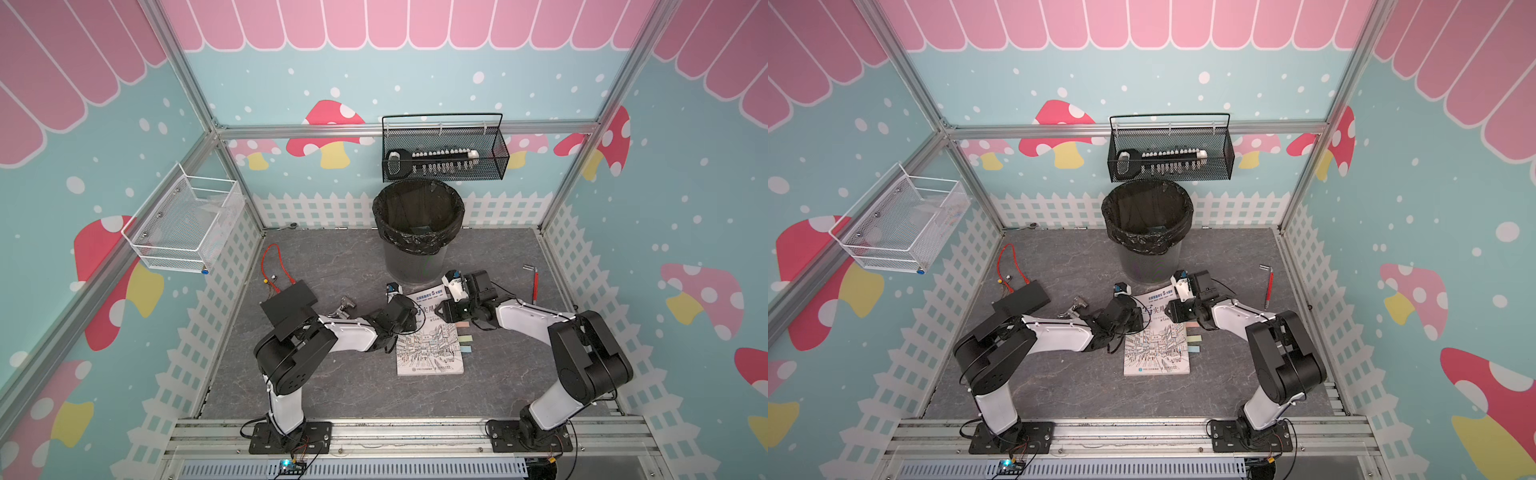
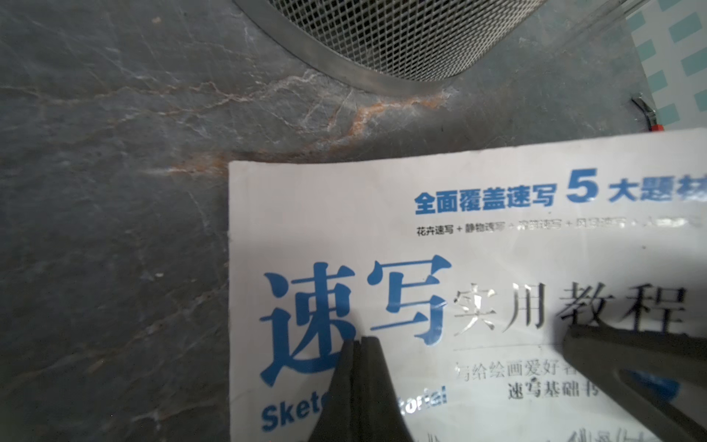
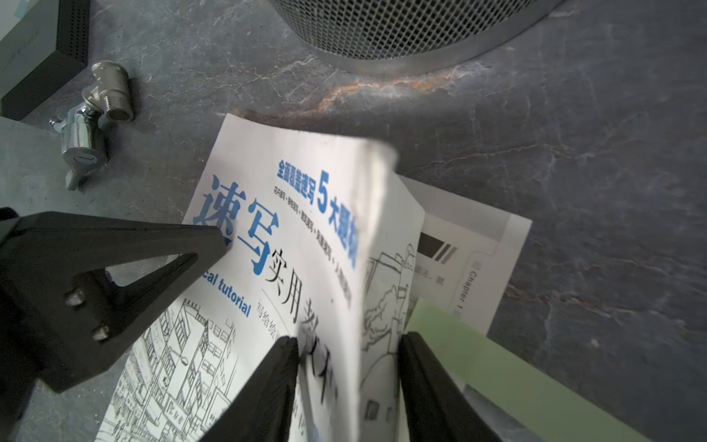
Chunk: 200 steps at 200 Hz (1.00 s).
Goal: Peel off the used sticky note
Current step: Open the book at the center of the board.
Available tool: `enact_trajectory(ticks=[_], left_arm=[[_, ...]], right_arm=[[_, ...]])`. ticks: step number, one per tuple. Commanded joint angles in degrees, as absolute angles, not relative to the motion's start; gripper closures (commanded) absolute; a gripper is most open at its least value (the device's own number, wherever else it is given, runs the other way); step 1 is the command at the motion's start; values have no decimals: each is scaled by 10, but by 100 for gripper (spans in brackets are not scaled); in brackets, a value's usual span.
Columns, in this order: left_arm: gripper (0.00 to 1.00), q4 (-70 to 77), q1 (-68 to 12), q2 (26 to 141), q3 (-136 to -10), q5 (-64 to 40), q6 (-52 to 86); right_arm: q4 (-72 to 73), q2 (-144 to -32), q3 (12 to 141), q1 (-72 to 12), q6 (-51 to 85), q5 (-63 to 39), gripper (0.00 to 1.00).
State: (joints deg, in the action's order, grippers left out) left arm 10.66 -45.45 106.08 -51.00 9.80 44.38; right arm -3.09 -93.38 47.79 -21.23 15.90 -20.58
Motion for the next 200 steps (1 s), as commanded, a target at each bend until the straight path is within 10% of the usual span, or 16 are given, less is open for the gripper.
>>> enact_trajectory(ticks=[1,200], left_arm=[[100,-28,-446,1113,-476,92,441],[100,-26,-446,1110,-474,91,442]], right_arm=[[-27,-944,479,-222,153,-230,51],[8,-867,350,-224,195,-238,50]])
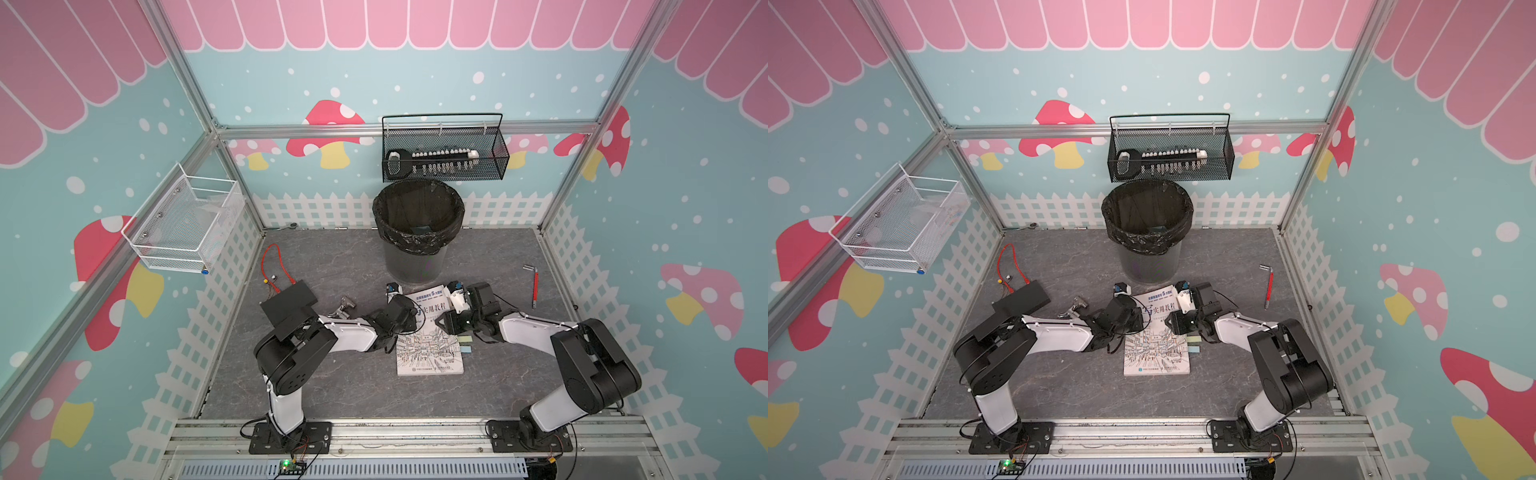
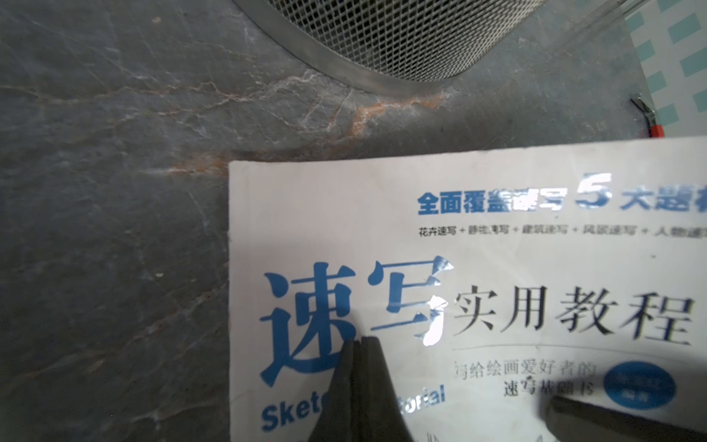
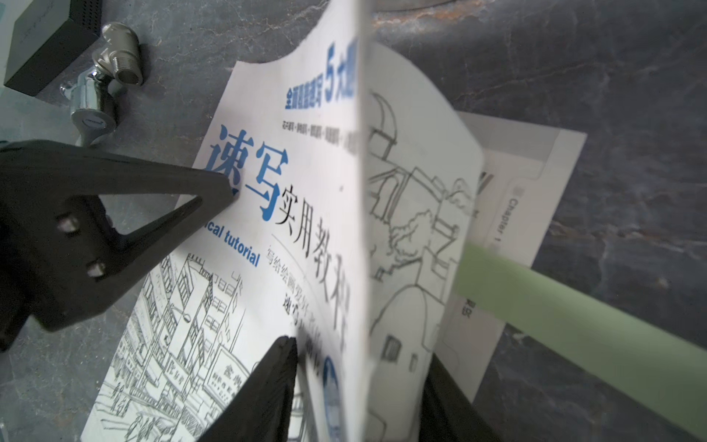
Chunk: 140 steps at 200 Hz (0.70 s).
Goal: Peel off the used sticky note
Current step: Open the book at the center of the board.
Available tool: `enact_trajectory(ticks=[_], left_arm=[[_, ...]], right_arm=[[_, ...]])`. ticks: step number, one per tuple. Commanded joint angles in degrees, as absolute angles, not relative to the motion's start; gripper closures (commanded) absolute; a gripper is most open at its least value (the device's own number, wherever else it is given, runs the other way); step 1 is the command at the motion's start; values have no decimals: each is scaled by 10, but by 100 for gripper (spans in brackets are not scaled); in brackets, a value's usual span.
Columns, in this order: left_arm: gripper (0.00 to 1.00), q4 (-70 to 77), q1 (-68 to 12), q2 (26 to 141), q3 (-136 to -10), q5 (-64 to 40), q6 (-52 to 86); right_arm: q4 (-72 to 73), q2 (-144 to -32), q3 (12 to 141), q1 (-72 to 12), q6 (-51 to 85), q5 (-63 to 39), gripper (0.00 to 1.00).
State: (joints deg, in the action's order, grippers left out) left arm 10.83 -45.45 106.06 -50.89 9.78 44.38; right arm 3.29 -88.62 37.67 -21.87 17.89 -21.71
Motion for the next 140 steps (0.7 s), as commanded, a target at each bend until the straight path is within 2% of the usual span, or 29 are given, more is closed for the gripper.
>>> enact_trajectory(ticks=[1,85,102,121,140], left_arm=[[100,-26,-446,1109,-474,91,442],[100,-20,-446,1106,-466,91,445],[100,-19,-446,1102,-466,94,442],[100,-19,-446,1094,-472,104,431],[100,-25,-445,1078,-487,120,412]], right_arm=[[8,-866,348,-224,195,-239,50],[43,-873,332,-231,215,-277,52],[45,-872,336,-231,221,-275,60],[39,-868,346,-231,226,-276,77],[28,-860,360,-232,226,-281,83]])
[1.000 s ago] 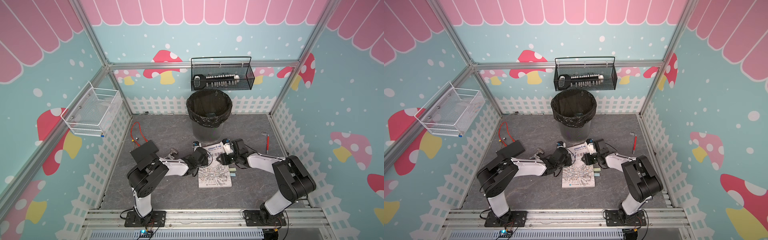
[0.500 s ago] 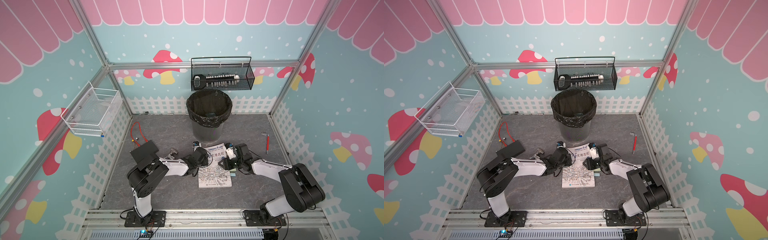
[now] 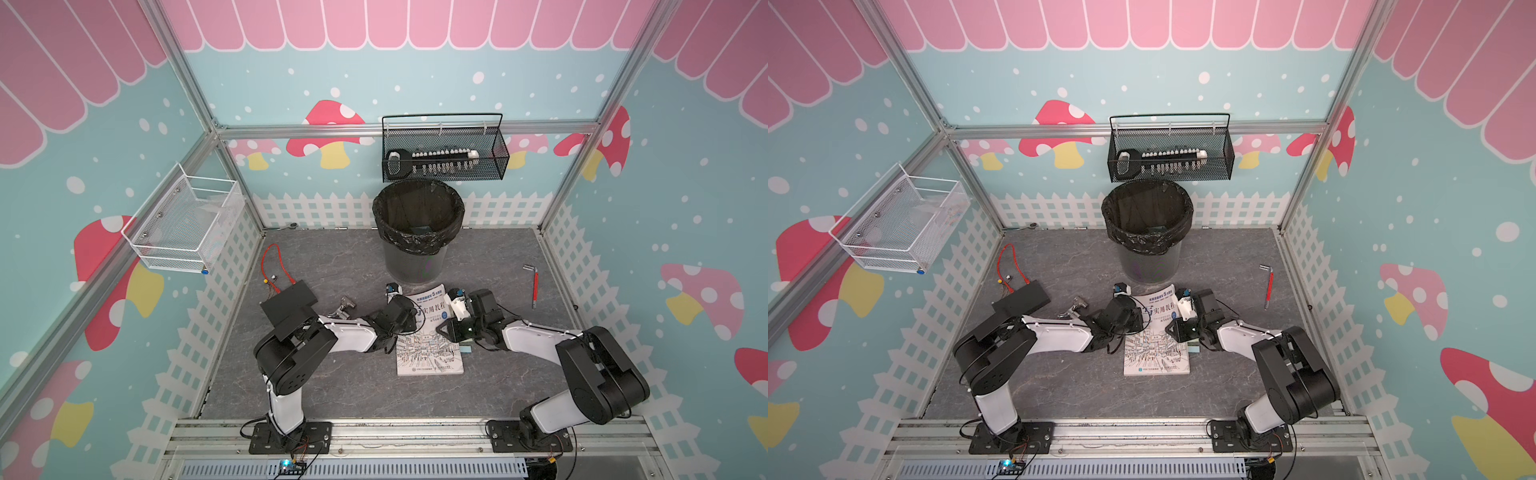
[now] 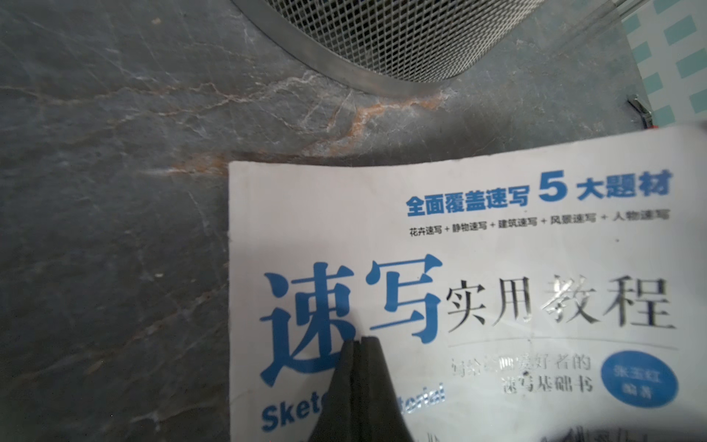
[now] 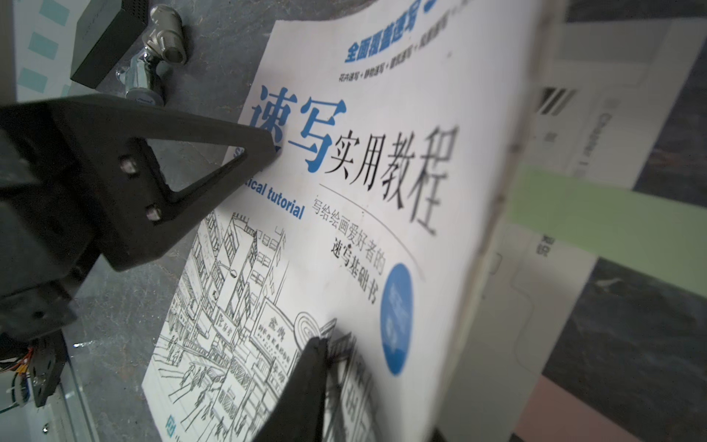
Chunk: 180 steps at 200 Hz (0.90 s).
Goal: Peel off the used sticky note
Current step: Open the book at the center of the board.
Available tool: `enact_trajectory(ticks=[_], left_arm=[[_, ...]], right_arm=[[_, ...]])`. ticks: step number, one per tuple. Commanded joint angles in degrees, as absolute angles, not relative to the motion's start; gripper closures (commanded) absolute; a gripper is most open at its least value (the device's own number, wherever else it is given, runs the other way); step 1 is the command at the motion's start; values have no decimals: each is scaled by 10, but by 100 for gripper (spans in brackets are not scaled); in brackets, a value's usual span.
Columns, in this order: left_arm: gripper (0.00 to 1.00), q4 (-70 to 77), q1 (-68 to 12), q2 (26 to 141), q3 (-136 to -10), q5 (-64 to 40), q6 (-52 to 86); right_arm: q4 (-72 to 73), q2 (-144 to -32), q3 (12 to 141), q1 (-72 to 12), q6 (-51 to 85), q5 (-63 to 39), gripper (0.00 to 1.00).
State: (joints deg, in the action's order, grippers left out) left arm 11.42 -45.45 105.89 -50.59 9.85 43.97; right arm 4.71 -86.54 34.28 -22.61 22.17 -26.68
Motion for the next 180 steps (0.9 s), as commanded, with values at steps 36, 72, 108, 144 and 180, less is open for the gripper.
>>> enact_trajectory(ticks=[36,72,108,144,180], left_arm=[[100,-60,-438,1038,-552,158,357],[100,-69,-439,966,-575,173,313],[76,-60,-463,876,-532,172,282],[46,-51,-549,797,-480,187,237],[34,-51,-624,752,-433,192,245]], right_arm=[[-1,-837,393,-238,222,-290,80],[-12,-829,423,-252,225,-308,72],[-14,-836,435,-266,232,-307,69],[-14,-846,450,-278,243,-307,66],[-20,-848,467,-284,255,-306,61]])
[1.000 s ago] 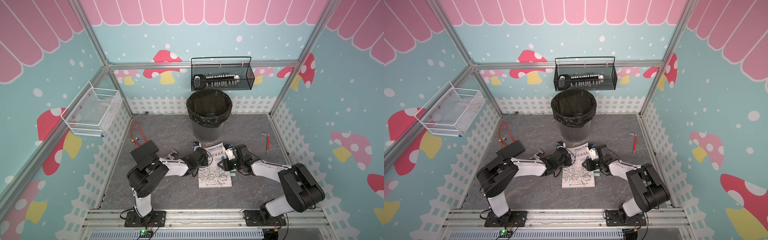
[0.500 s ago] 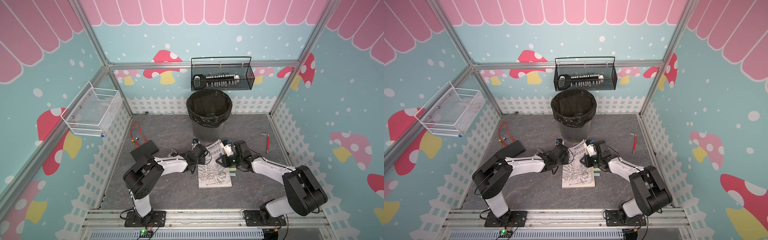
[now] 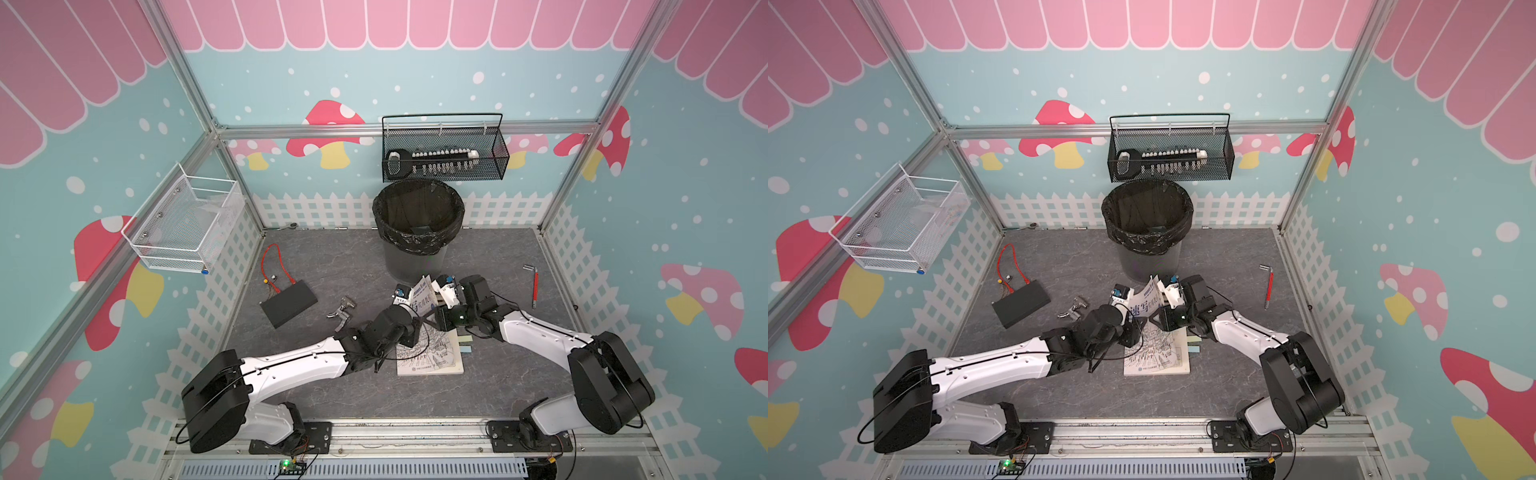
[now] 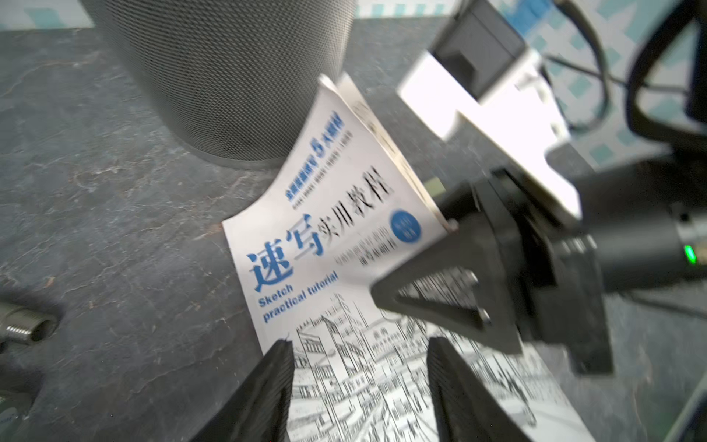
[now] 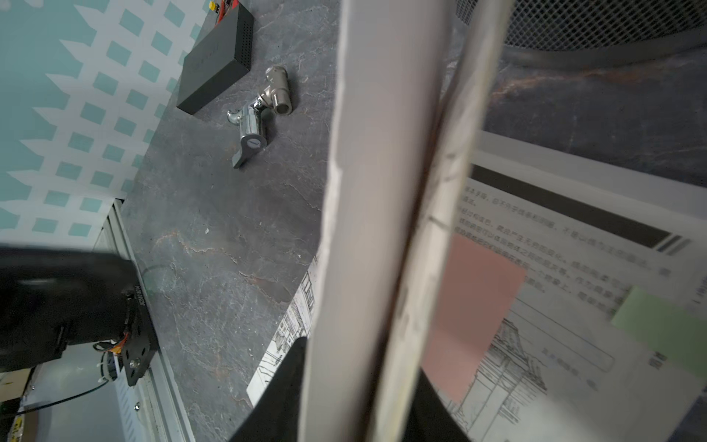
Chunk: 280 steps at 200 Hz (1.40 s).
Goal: Peel off the used sticky note
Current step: Open the book at the center of the board.
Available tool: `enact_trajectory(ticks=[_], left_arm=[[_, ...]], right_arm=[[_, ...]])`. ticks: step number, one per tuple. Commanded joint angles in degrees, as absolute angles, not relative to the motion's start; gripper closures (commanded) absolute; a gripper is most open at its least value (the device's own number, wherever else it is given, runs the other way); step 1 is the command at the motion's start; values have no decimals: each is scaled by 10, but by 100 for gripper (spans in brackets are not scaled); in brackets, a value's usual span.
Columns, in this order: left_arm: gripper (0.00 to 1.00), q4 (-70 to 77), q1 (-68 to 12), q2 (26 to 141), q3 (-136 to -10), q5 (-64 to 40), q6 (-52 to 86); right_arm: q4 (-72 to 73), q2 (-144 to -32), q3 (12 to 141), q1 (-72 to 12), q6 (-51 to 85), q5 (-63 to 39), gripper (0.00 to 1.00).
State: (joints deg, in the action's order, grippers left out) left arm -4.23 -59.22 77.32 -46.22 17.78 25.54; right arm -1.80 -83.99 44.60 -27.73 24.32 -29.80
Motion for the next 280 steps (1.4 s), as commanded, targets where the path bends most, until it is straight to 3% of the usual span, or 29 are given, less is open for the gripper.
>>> enact_trajectory(ticks=[1,62,124,200,253,261,280], left_arm=[[34,-51,-627,751,-432,192,246],[27,-52,-718,768,-453,219,267],[21,-101,-729,836,-566,218,308],[18,-344,-729,976,-743,263,396],[32,-388,-731,992,-754,287,436],[37,-388,-731,994,-754,293,439],[62,-388,-731,1003,-755,305,443]], right_arm=[[-20,-847,468,-284,255,-307,61],[-17,-856,486,-288,271,-327,53],[0,-871,485,-293,274,-333,52],[3,-873,486,-295,265,-329,52],[5,-874,486,-295,263,-328,53],[6,-875,486,-295,263,-328,53],[7,-876,485,-295,263,-328,54]])
